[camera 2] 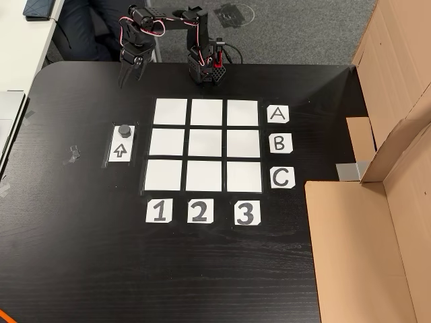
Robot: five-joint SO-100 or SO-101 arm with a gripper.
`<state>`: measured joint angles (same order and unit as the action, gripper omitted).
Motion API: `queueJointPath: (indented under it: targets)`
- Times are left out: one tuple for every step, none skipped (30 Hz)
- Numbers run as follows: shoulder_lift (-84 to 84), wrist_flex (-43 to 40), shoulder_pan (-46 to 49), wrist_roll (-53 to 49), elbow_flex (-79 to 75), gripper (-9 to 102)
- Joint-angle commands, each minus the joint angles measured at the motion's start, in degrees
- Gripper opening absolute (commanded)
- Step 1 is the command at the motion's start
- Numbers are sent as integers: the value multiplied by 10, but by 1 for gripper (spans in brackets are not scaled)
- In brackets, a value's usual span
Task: Pick up a new token and place it in the grid on square A2.
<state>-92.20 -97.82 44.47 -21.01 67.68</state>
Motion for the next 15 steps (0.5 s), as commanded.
queueJointPath:
  targets:
    - [7,1,10,-8,-20,33]
    - [11,2,11,-11,-20,33]
    - [16,4,12,-14,-21,33]
    - [22,4,15,-17,-23,33]
    - [29,4,18,-18,-26,33]
    - [37,4,21,-18,-31,33]
    - [46,4,25,-20,-37,33]
    - [54,4,29,-23,-43,33]
    - [63,4,33,-25,-49,33]
    - [73,4,39,-28,-57,33]
    - [83,3,44,-32,-65,33]
    - [93,3,49,-37,-72,33]
    - [103,3,54,-41,-78,33]
    - [114,3,59,-45,-86,33]
    - [125,3,64,-47,-94,33]
